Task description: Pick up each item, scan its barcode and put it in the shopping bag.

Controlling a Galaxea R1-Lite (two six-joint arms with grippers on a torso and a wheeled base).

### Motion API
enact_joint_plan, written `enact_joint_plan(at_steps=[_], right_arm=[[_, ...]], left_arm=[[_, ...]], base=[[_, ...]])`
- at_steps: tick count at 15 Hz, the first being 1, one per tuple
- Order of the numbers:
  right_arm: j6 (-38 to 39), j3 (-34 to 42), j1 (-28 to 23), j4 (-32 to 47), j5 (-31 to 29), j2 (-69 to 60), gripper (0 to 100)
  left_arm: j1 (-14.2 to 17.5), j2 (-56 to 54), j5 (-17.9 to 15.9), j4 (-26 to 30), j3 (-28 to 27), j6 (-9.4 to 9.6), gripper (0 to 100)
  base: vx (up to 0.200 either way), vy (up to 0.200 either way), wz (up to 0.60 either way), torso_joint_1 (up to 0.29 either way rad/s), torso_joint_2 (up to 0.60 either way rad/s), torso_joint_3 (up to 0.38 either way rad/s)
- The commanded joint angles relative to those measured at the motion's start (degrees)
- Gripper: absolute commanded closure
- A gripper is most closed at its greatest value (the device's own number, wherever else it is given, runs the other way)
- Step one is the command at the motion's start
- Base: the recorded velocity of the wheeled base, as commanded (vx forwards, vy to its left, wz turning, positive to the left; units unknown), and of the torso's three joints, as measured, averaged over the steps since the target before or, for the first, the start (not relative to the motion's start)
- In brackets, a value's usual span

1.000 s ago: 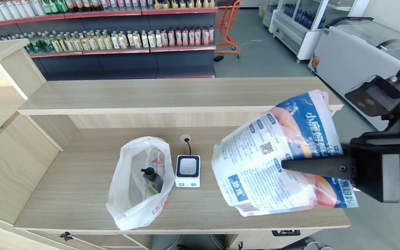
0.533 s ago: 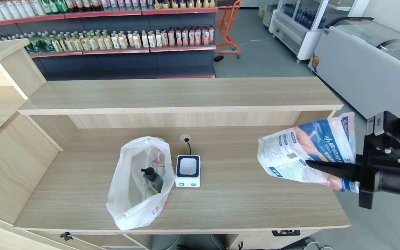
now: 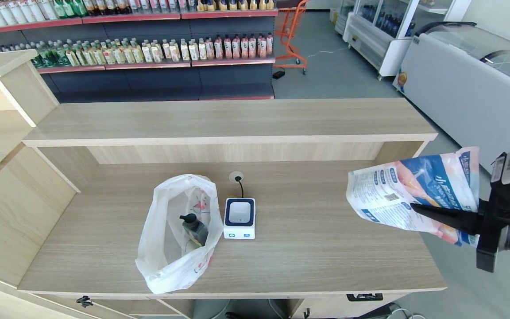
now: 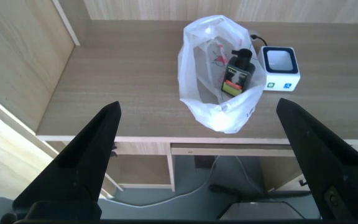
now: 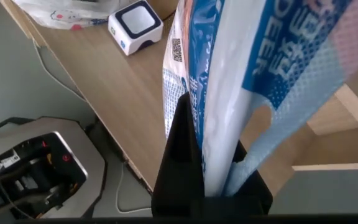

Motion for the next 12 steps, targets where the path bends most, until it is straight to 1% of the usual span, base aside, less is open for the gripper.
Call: enact_joint_plan(at_steps=[1, 3, 4, 6, 9, 12], right_arm=[[0.1, 2.3, 1.4, 0.1, -0.6, -3.4, 100], [0.3, 3.8, 1.4, 0.1, -0.7, -4.3, 100], [0.6, 4.2, 1.3, 0.1, -0.6, -4.3, 100], [1.1, 4.1, 1.4, 0.1, -0.6, -4.2, 100], [6.5, 3.9, 1.6, 0.0, -0.2, -3.4, 100], [8.9, 3.7, 1.5, -0.1, -0.2, -1.7, 100]], left_arm=[[0.0, 0.1, 0.0, 0.0, 0.0, 0.03, 0], [0.0, 0.1, 0.0, 0.0, 0.0, -0.06, 0], [0.0, 0.1, -0.1, 0.0, 0.0, 0.20, 0], [0.0, 0.1, 0.0, 0.0, 0.0, 0.20, 0], [0.0, 0.1, -0.1, 0.0, 0.0, 0.20, 0], [0.0, 0.1, 0.0, 0.0, 0.0, 0.20, 0]], base=[[0.000, 0.000, 0.00, 0.000, 0.00, 0.000], [0.000, 0.000, 0.00, 0.000, 0.00, 0.000], [0.000, 0.000, 0.00, 0.000, 0.00, 0.000], [0.000, 0.200, 0.00, 0.000, 0.00, 0.002], [0.000, 0.200, 0.00, 0.006, 0.00, 0.007], [0.000, 0.200, 0.00, 0.002, 0.00, 0.007]])
